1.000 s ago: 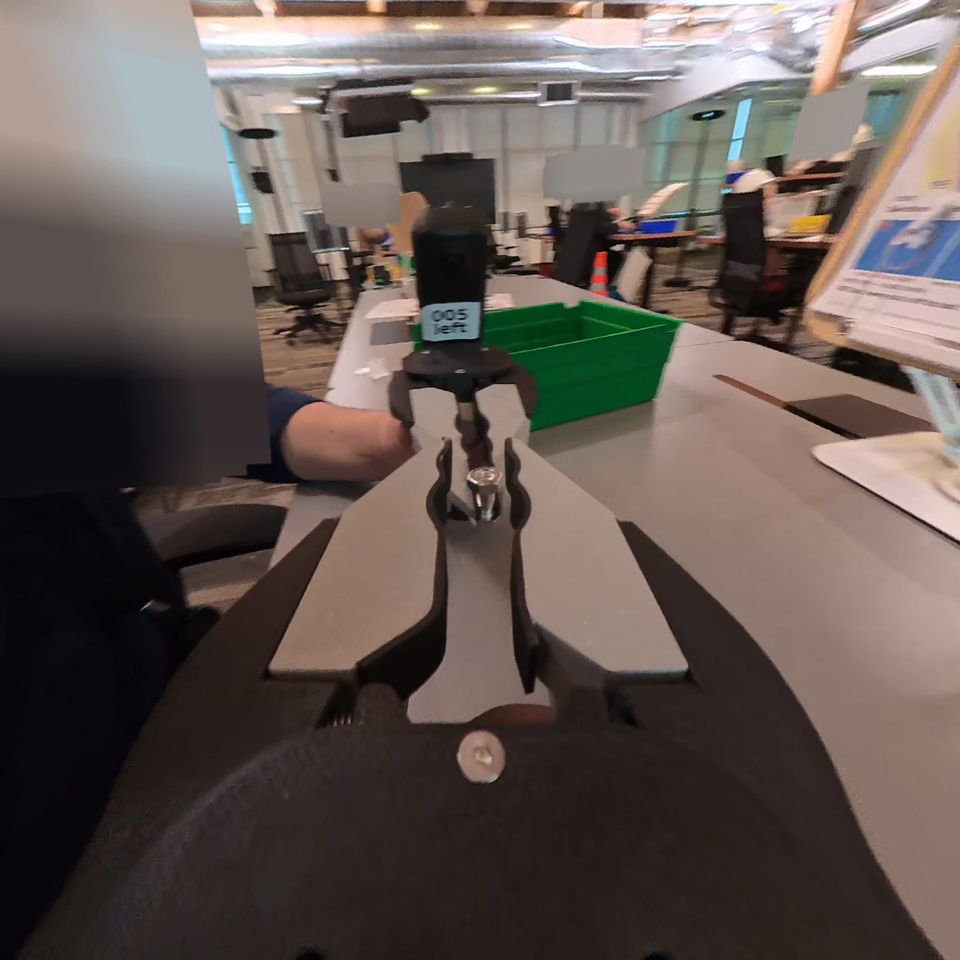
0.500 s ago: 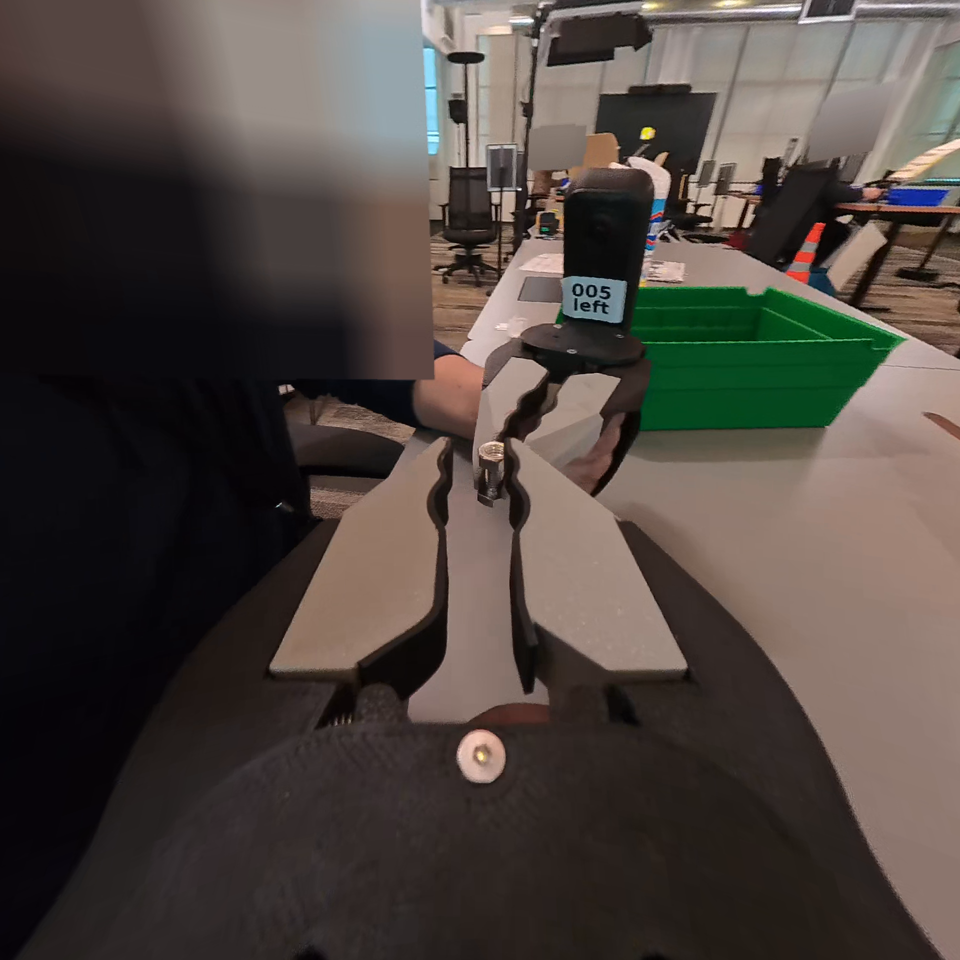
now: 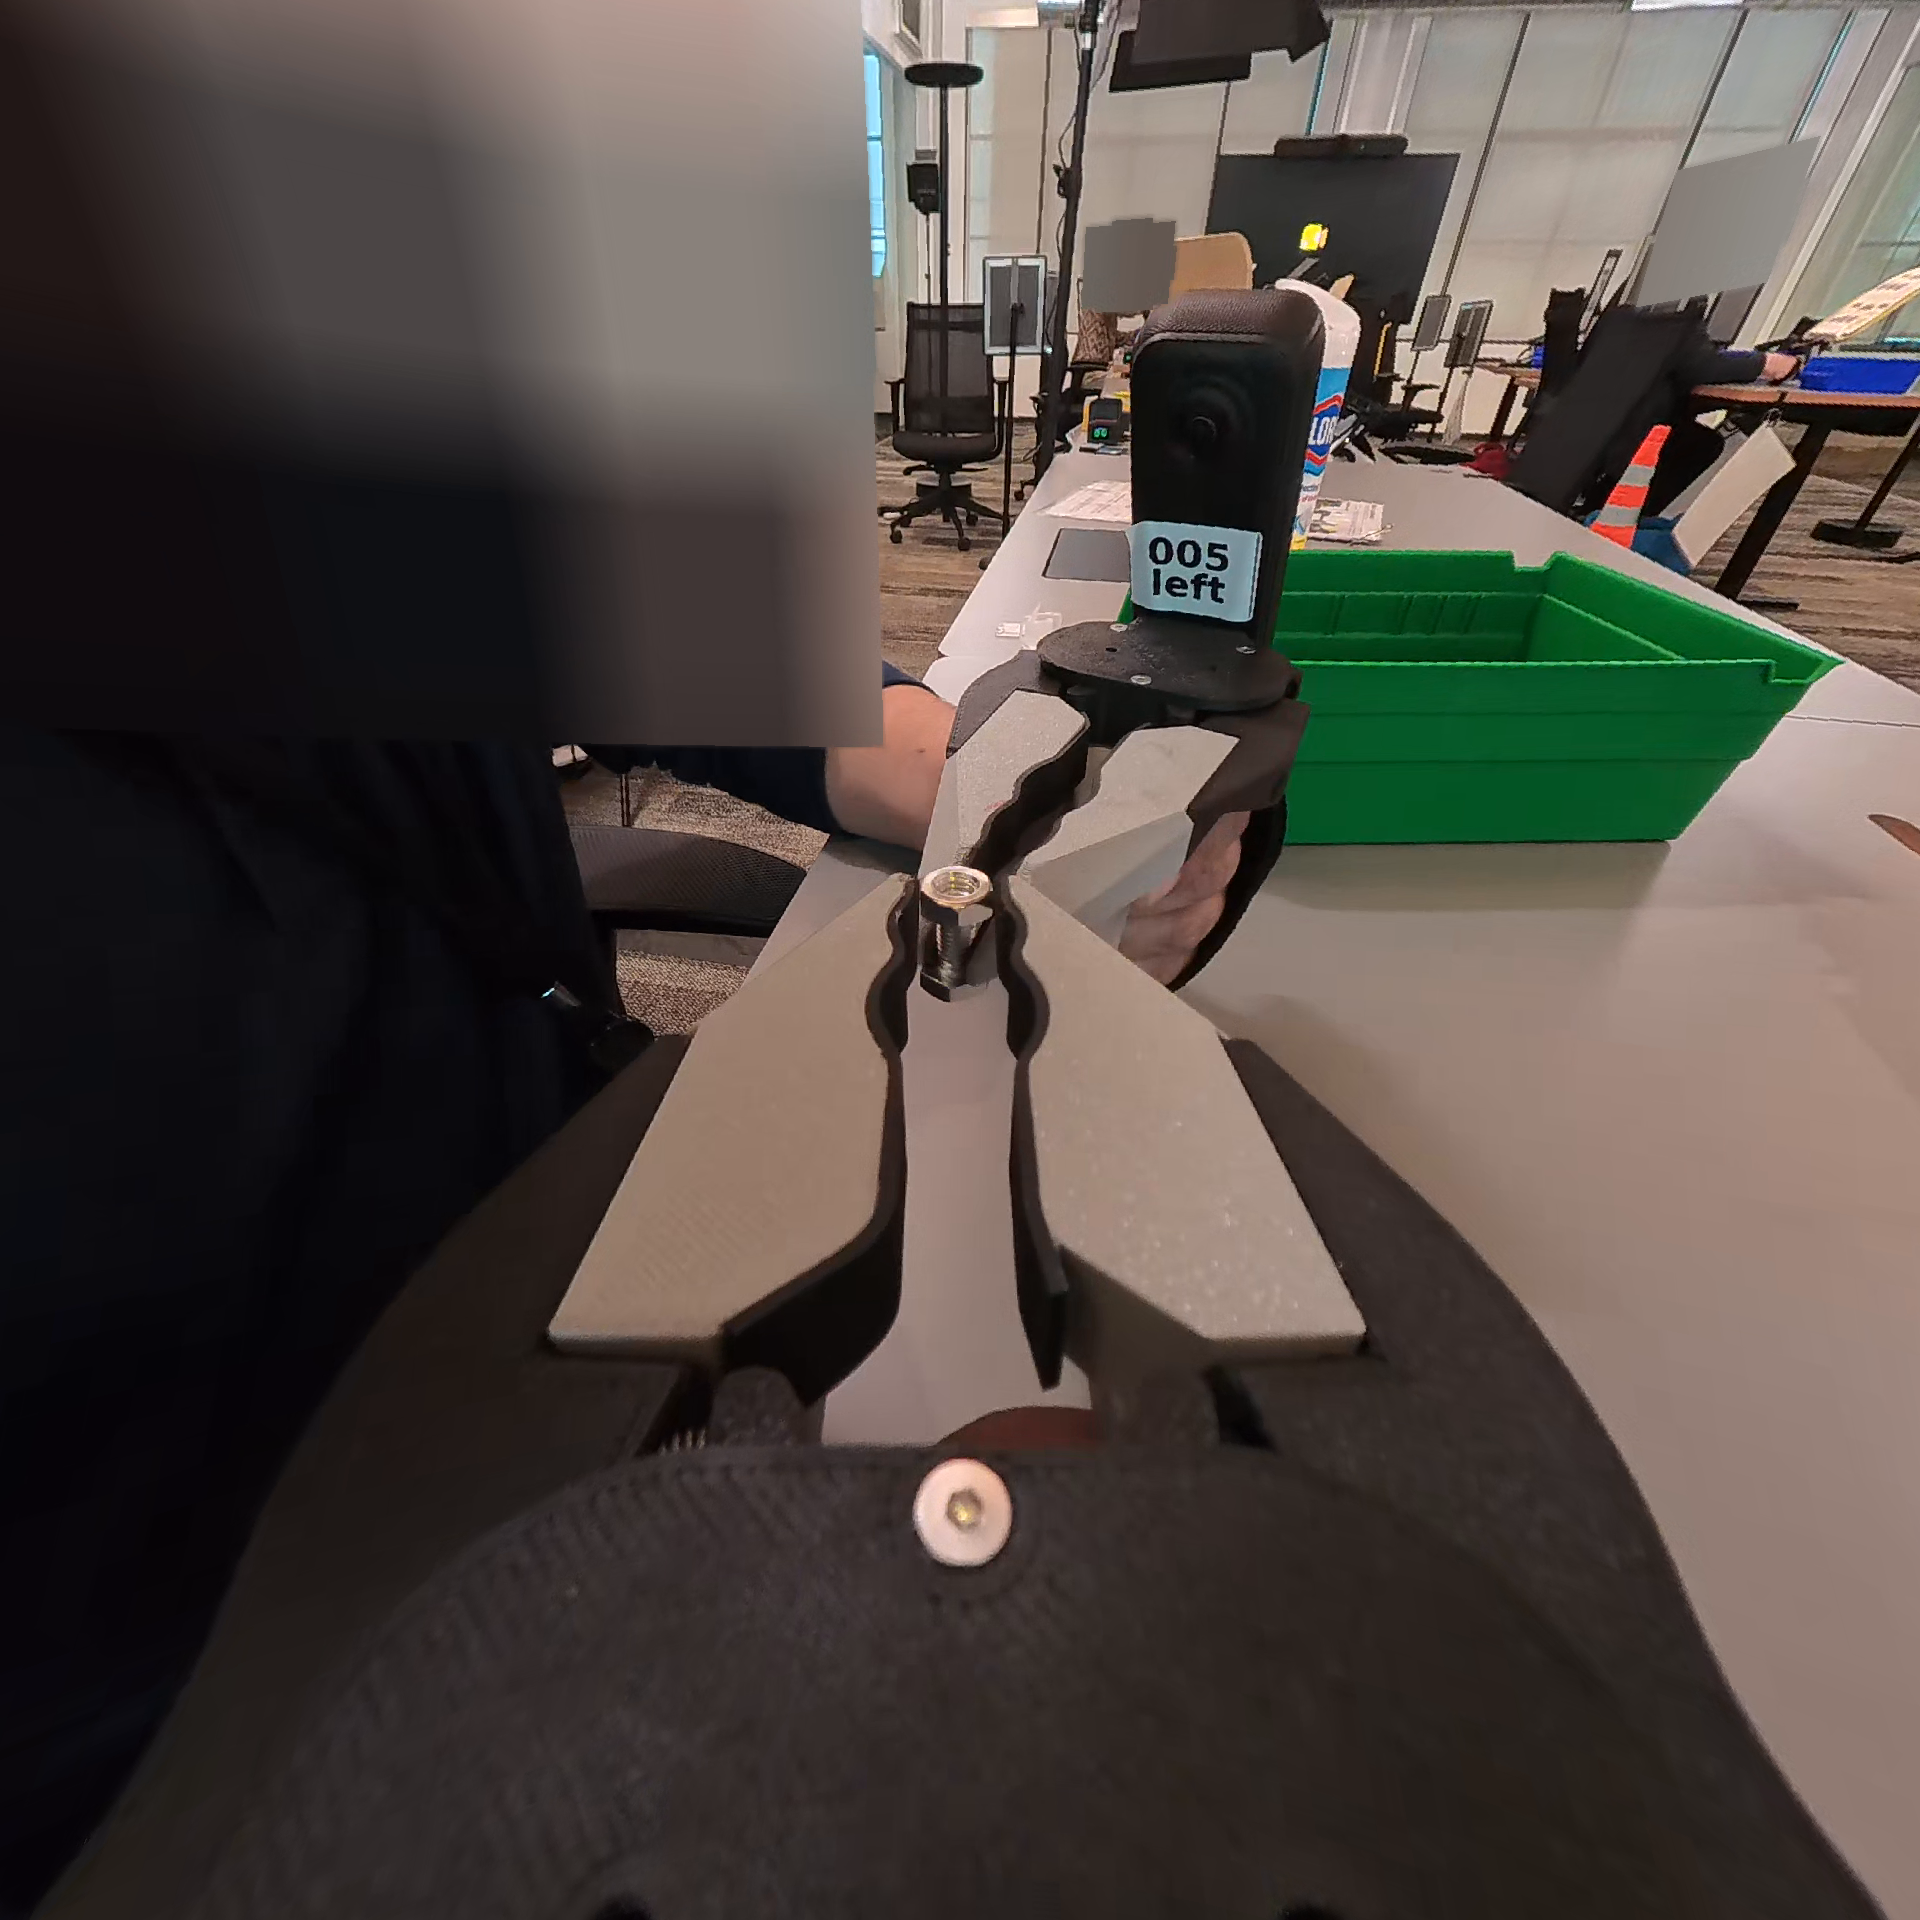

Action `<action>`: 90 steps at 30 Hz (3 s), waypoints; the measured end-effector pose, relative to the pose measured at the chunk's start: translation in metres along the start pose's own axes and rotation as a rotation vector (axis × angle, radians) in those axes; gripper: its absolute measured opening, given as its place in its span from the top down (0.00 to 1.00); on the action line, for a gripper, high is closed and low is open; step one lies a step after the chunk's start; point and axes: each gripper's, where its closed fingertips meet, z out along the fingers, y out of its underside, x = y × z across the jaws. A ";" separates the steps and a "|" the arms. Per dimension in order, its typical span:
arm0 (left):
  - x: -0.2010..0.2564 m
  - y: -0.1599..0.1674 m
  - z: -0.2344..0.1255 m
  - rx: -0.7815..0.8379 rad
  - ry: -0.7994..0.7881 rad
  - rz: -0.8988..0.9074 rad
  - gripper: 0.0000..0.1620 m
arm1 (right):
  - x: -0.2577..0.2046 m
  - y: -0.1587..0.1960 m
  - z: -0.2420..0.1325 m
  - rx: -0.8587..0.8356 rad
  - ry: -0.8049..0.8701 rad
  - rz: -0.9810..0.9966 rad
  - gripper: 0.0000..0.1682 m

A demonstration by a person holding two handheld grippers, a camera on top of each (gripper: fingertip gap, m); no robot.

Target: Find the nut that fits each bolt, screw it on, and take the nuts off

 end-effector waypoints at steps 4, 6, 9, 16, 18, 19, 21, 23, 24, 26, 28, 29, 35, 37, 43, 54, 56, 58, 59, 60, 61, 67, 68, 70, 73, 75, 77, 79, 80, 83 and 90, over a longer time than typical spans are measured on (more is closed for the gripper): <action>0.000 0.000 0.000 -0.001 -0.001 0.001 0.97 | 0.000 0.000 0.001 -0.004 0.005 -0.002 0.93; -0.001 0.000 0.000 -0.001 -0.004 0.002 0.97 | 0.001 0.000 0.000 -0.001 0.007 0.000 0.94; -0.002 0.000 -0.001 -0.004 -0.016 0.005 0.97 | 0.002 0.000 0.001 0.000 0.027 -0.002 0.94; -0.013 0.003 -0.002 -0.024 -0.076 -0.007 0.97 | 0.012 0.004 -0.004 -0.014 0.160 -0.003 0.94; -0.017 0.005 -0.002 -0.033 -0.096 -0.012 0.97 | 0.014 0.006 -0.005 -0.015 0.218 -0.002 0.94; -0.019 0.006 -0.002 -0.037 -0.107 -0.016 0.97 | 0.015 0.006 -0.006 -0.012 0.249 0.003 0.94; -0.022 0.008 -0.001 -0.046 -0.126 -0.029 0.97 | 0.021 0.008 -0.007 -0.008 0.317 0.008 0.94; -0.024 0.010 0.000 -0.055 -0.135 -0.039 0.97 | 0.023 0.011 -0.008 -0.010 0.385 0.000 0.94; -0.025 0.011 0.000 -0.060 -0.140 -0.042 0.97 | 0.023 0.012 -0.010 -0.015 0.418 -0.006 0.94; -0.026 0.014 0.002 -0.073 -0.151 -0.047 0.97 | 0.022 0.015 -0.011 -0.029 0.485 -0.014 0.94; -0.027 0.017 0.003 -0.087 -0.157 -0.047 0.97 | 0.021 0.019 -0.012 -0.041 0.550 -0.015 0.94; -0.028 0.018 0.004 -0.095 -0.162 -0.047 0.97 | 0.020 0.021 -0.013 -0.044 0.585 -0.011 0.94; -0.031 0.028 0.008 -0.145 -0.188 -0.043 0.97 | 0.031 0.031 -0.019 -0.015 0.782 0.088 0.94; -0.031 0.029 0.008 -0.140 -0.186 -0.050 0.97 | 0.030 0.030 -0.018 -0.022 0.815 0.076 0.94; -0.026 0.023 0.007 -0.109 -0.149 -0.049 0.97 | 0.023 0.022 -0.014 0.016 0.712 0.075 0.92; -0.012 0.013 0.003 -0.049 -0.049 -0.043 0.97 | 0.009 0.001 -0.026 0.089 0.178 0.092 0.89; -0.011 0.012 0.004 -0.048 -0.044 -0.040 0.97 | 0.006 -0.002 -0.022 0.081 0.128 0.078 0.90; -0.009 0.012 0.004 -0.043 -0.033 -0.041 0.97 | 0.002 0.000 -0.019 0.049 0.104 0.052 0.91; -0.009 0.012 0.004 -0.041 -0.033 -0.042 0.97 | -0.001 0.001 -0.018 0.038 0.094 0.045 0.91; -0.009 0.012 0.004 -0.041 -0.030 -0.043 0.97 | 0.000 0.002 -0.014 0.031 0.083 0.042 0.90; -0.008 0.011 0.004 -0.041 -0.030 -0.042 0.97 | 0.002 0.003 -0.011 0.024 0.087 0.044 0.91; -0.007 0.009 0.004 -0.036 -0.028 -0.037 0.97 | 0.000 0.007 -0.010 0.022 0.072 0.052 0.91; -0.007 0.009 0.004 -0.035 -0.028 -0.036 0.97 | 0.002 0.008 -0.009 0.018 0.073 0.050 0.92; -0.006 0.009 0.005 -0.036 -0.026 -0.035 0.97 | 0.002 0.009 -0.009 0.016 0.073 0.053 0.92; -0.006 0.009 0.005 -0.038 -0.025 -0.033 0.97 | 0.000 0.010 -0.012 0.017 0.073 0.056 0.92; -0.006 0.009 0.005 -0.038 -0.027 -0.031 0.97 | 0.000 0.010 -0.010 0.017 0.072 0.054 0.92; -0.007 0.009 0.005 -0.035 -0.030 -0.032 0.97 | -0.004 0.012 -0.013 0.012 0.075 0.051 0.92; -0.006 0.009 0.005 -0.036 -0.029 -0.031 0.97 | -0.003 0.012 -0.011 0.010 0.076 0.051 0.92; -0.006 0.009 0.005 -0.037 -0.030 -0.030 0.97 | 0.001 0.010 -0.006 0.011 0.075 0.049 0.92; -0.006 0.009 0.005 -0.039 -0.030 -0.027 0.97 | -0.004 0.012 -0.012 0.013 0.079 0.048 0.93; -0.009 0.010 0.005 -0.047 -0.046 -0.028 0.97 | 0.002 0.012 -0.007 0.014 0.117 0.045 0.93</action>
